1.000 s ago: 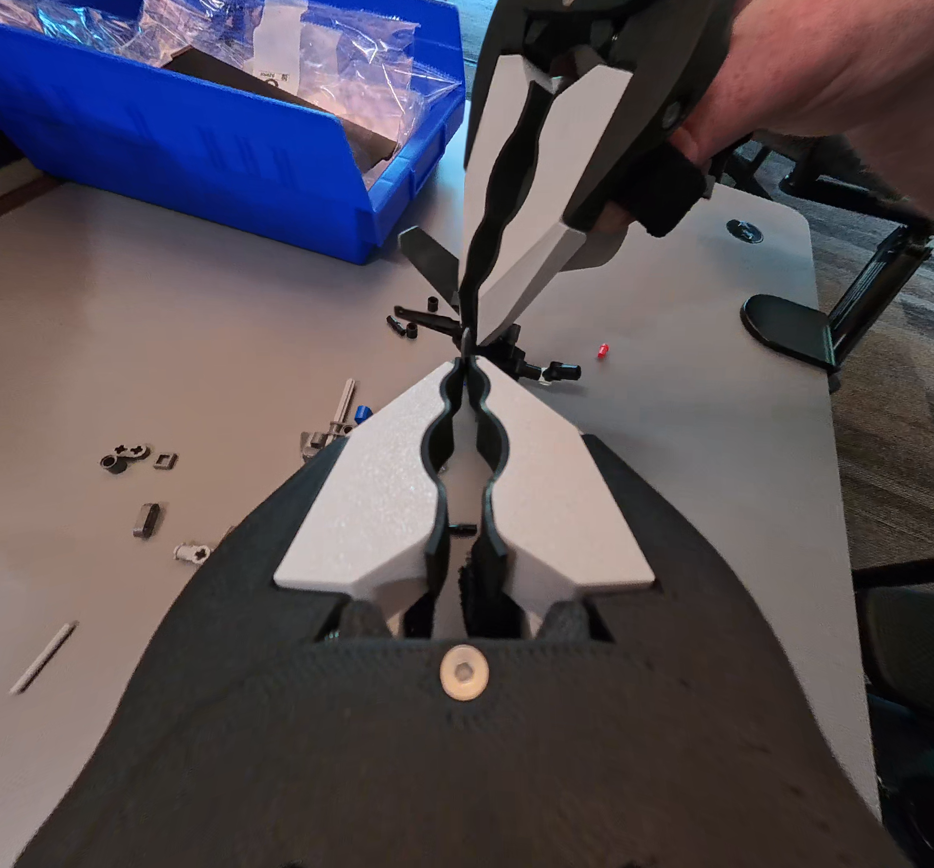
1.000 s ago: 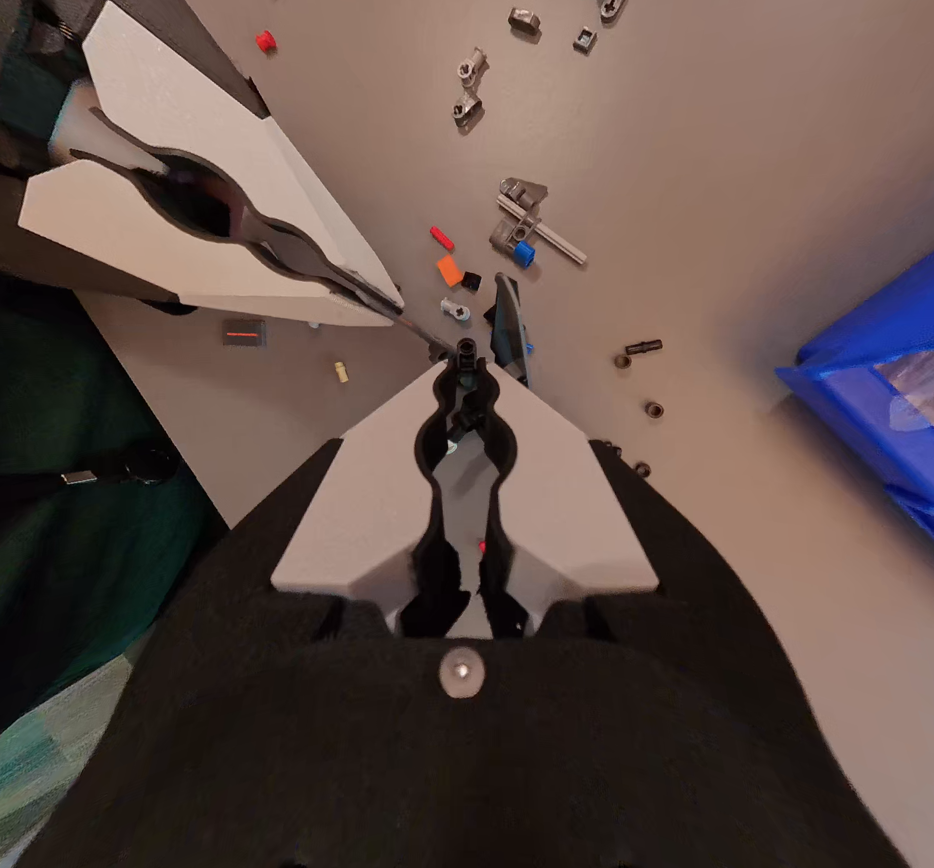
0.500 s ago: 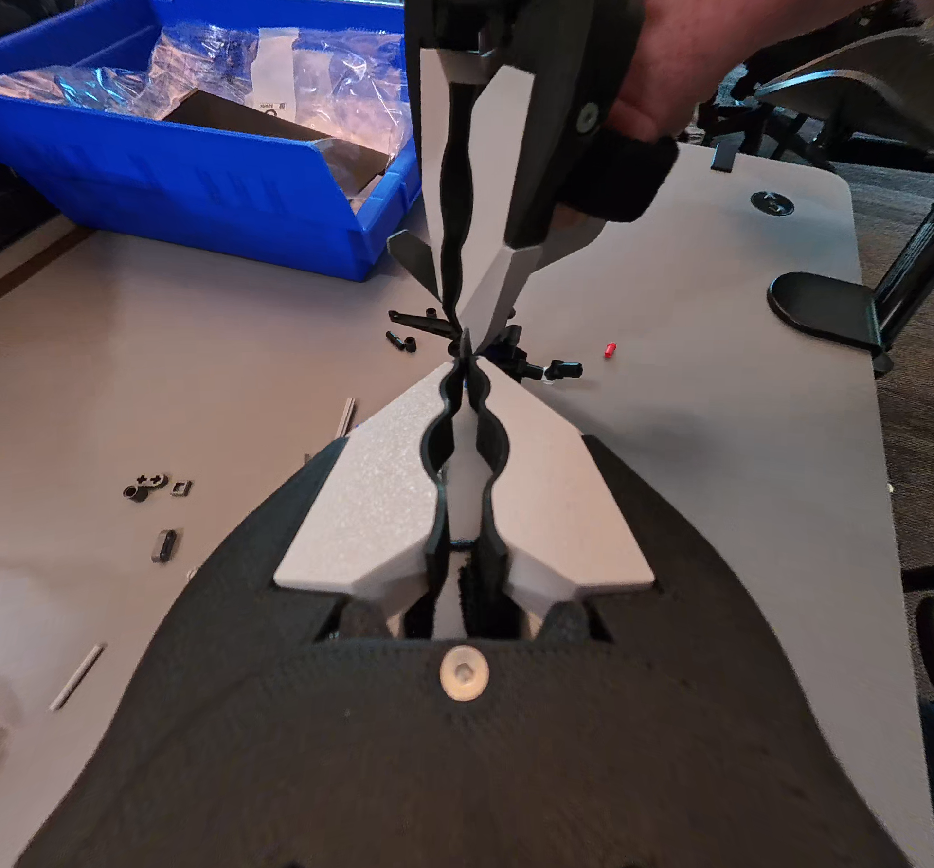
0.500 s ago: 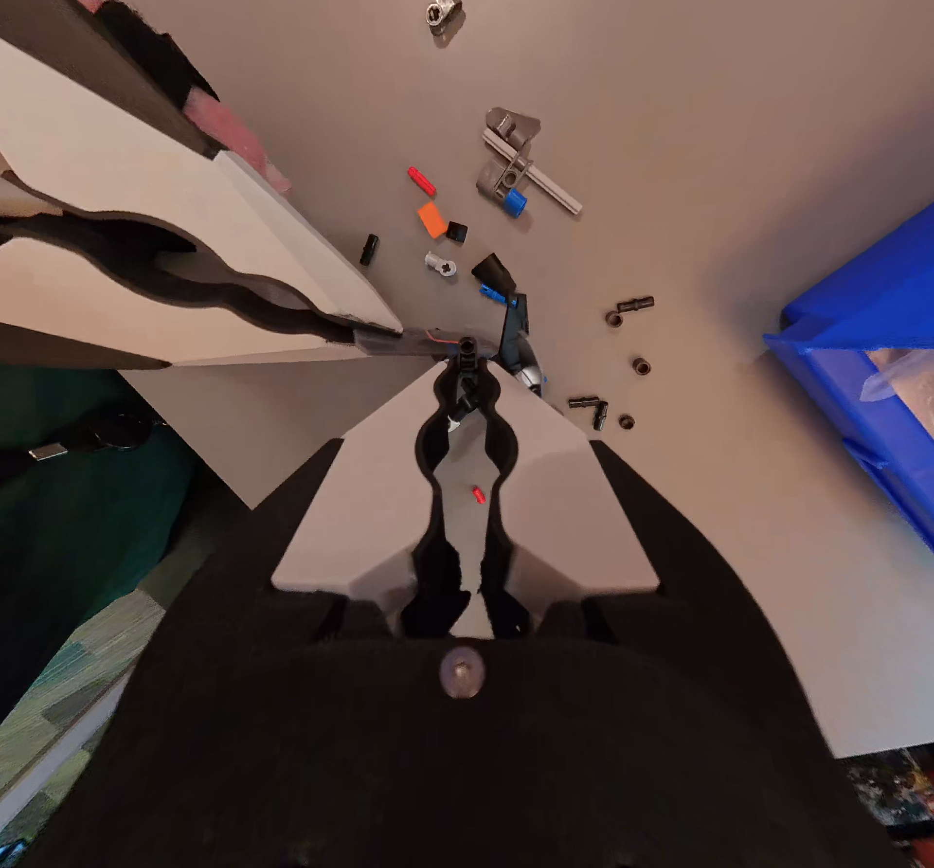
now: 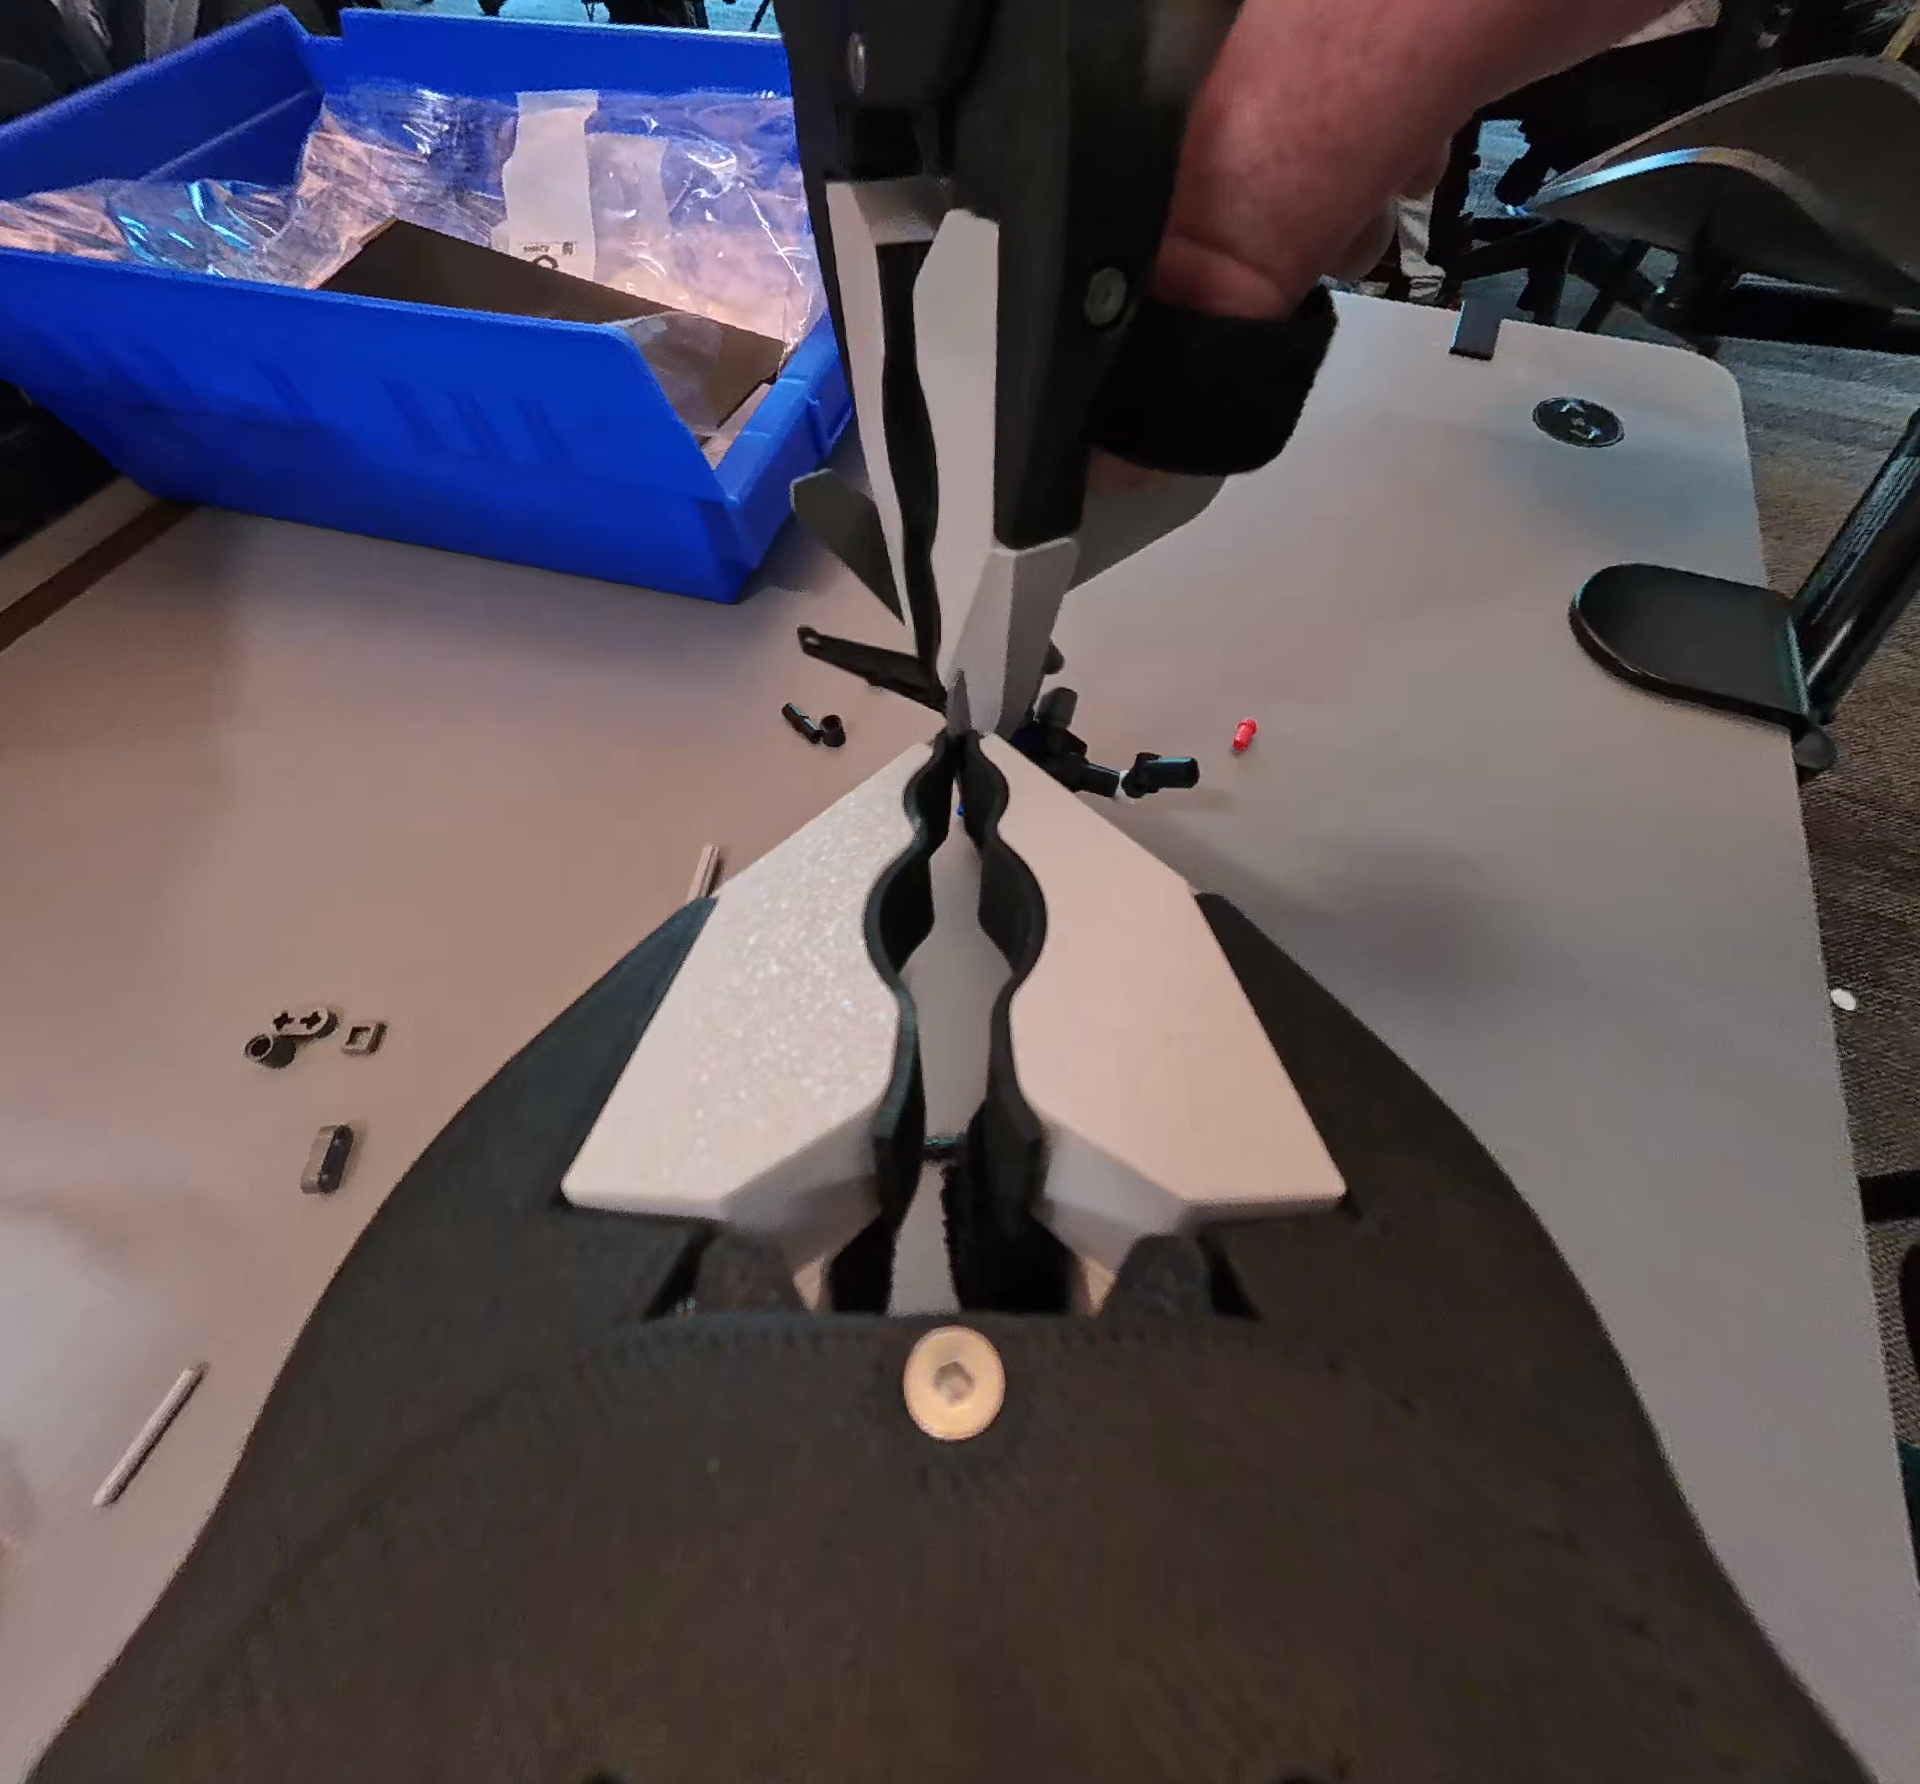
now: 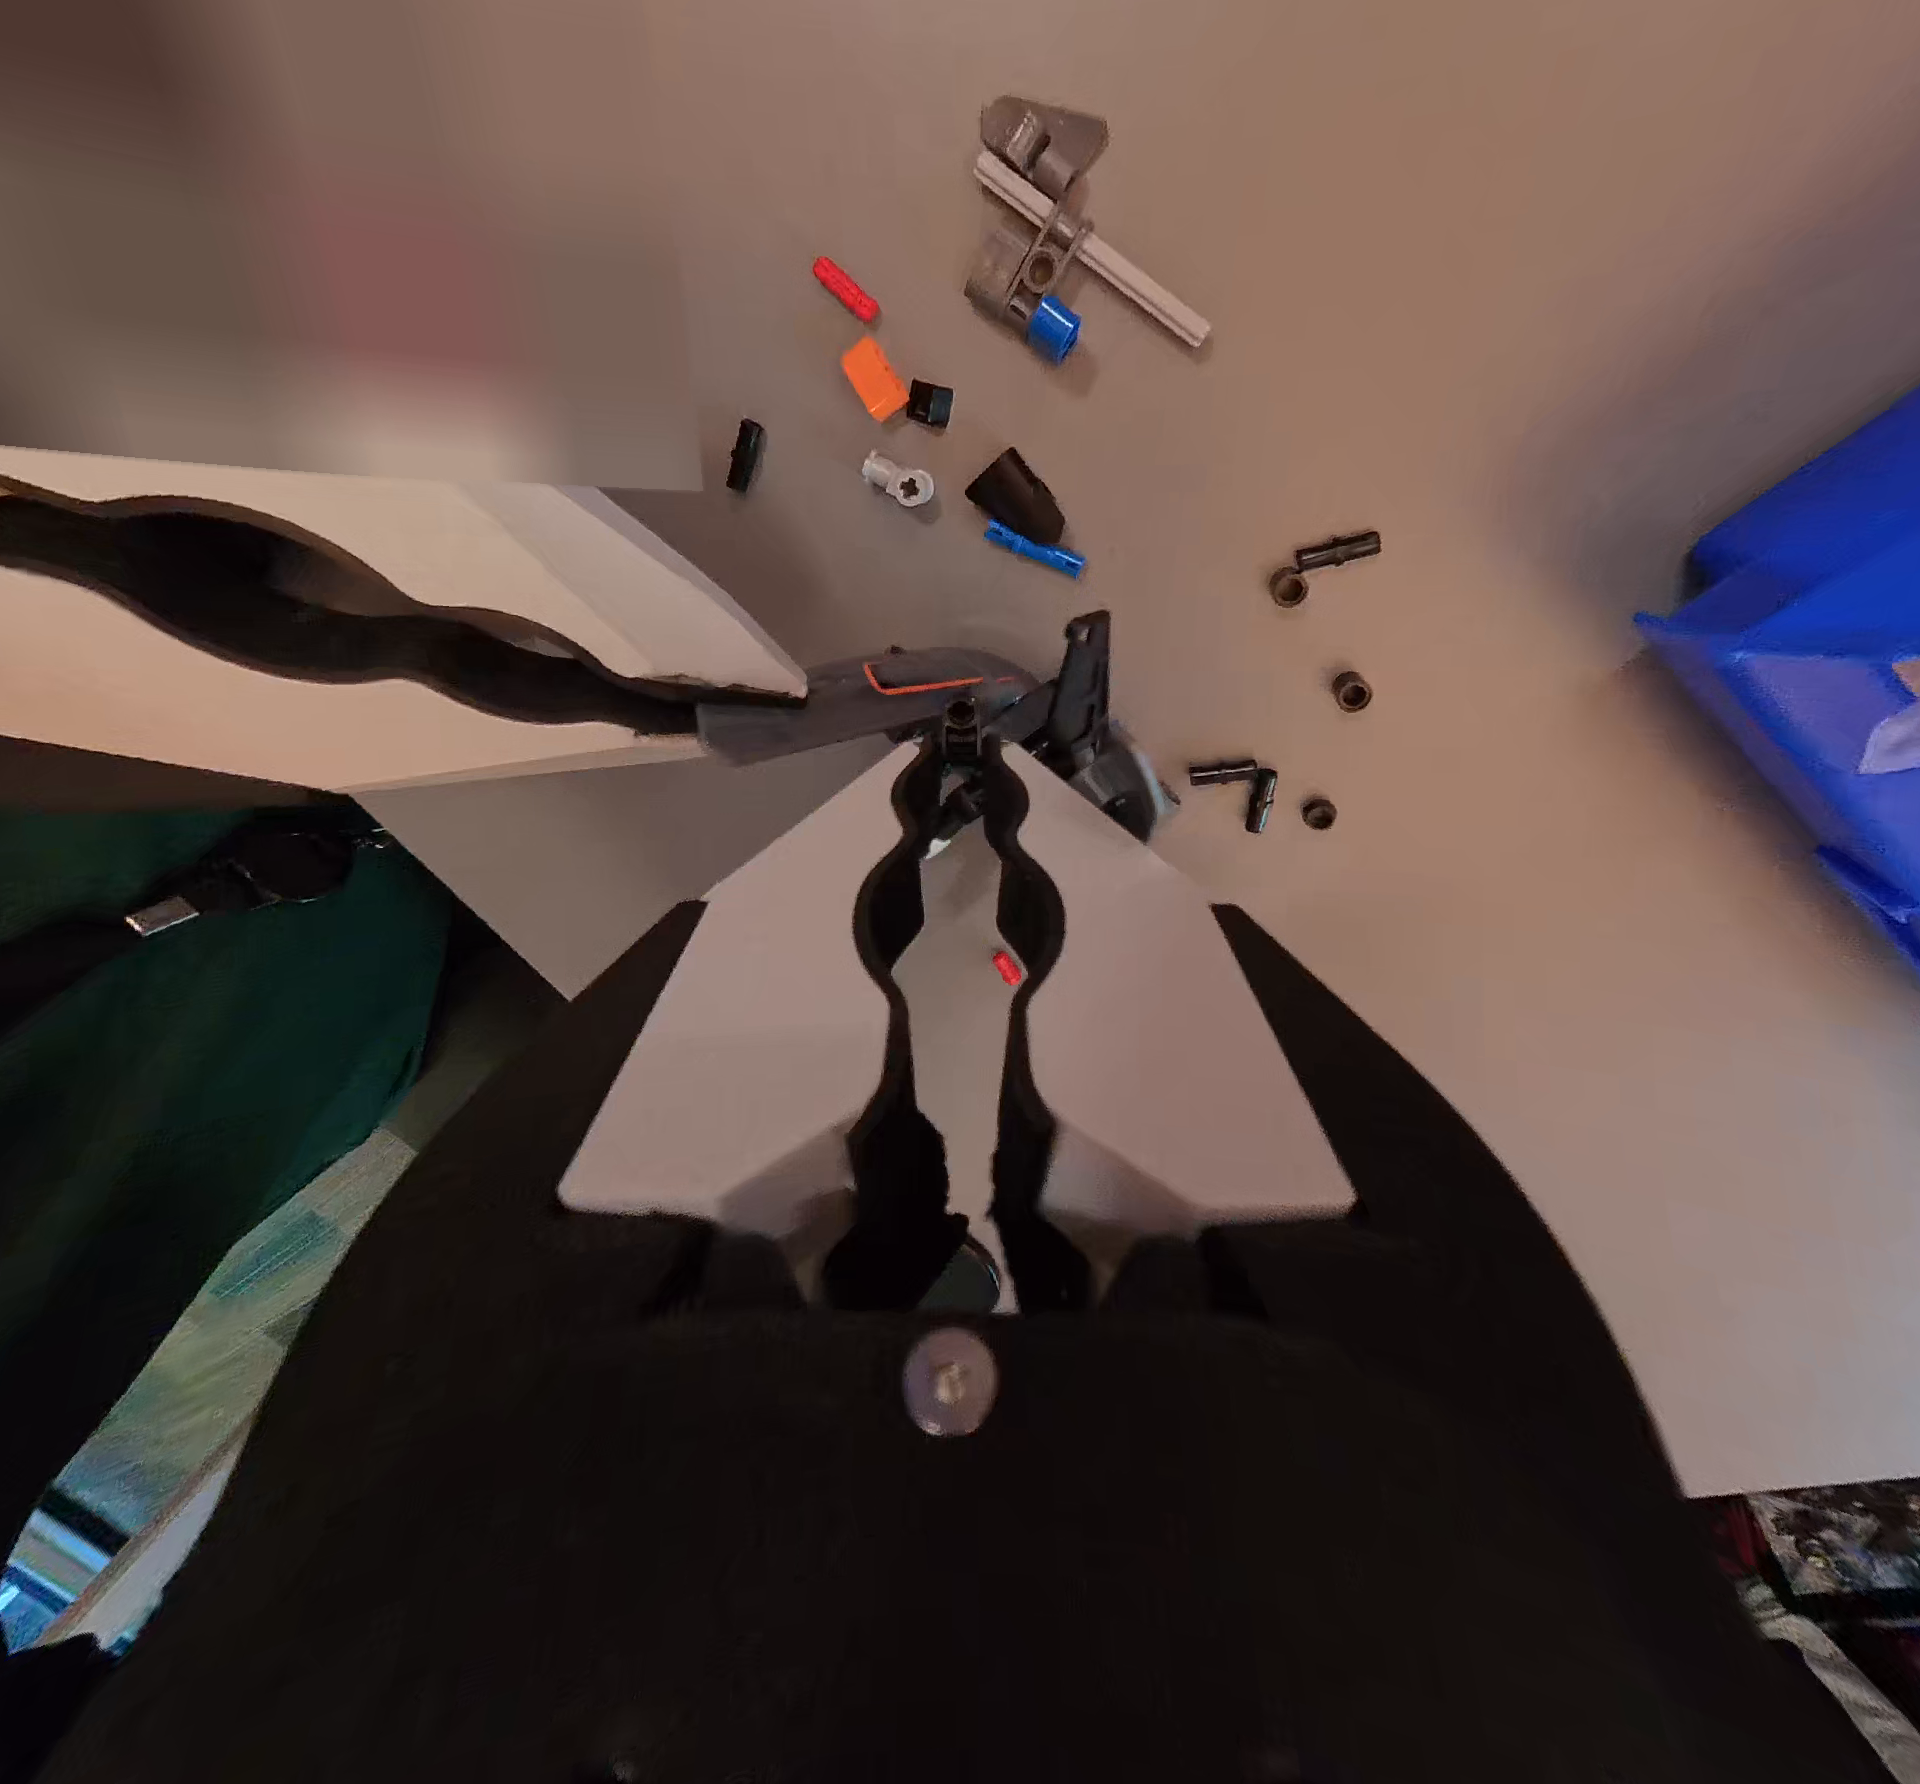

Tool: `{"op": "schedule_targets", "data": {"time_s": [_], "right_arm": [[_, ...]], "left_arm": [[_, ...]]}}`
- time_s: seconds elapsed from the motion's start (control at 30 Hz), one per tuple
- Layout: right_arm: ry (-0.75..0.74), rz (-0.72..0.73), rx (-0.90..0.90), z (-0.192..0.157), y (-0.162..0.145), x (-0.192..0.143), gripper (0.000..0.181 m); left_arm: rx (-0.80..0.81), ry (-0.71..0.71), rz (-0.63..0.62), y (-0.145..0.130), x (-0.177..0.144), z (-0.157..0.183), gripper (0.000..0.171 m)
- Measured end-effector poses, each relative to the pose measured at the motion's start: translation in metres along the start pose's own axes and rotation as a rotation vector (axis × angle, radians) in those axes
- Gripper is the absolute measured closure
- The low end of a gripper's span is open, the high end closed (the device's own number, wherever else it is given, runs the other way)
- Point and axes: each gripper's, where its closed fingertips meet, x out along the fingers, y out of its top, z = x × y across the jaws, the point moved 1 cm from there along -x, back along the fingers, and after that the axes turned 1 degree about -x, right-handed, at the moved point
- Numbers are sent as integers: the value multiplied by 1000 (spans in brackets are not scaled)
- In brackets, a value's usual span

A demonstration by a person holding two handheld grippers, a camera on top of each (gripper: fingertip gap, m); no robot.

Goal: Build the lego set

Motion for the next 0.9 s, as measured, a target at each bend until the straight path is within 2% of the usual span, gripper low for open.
{"op": "schedule_targets", "data": {"time_s": [0.33,0.4,0.57,0.9], "right_arm": [[-25,41,17,2,-3,1,176],[15,73,30,-3,-2,-1,164],[-23,165,2,2,-1,-11,181],[-25,175,-13,4,-5,-6,181]], "left_arm": [[3,1,5,3,3,1,171],[0,2,11,4,3,-2,171],[-15,-10,14,5,2,-3,171],[-23,-12,13,6,4,-2,171]]}}
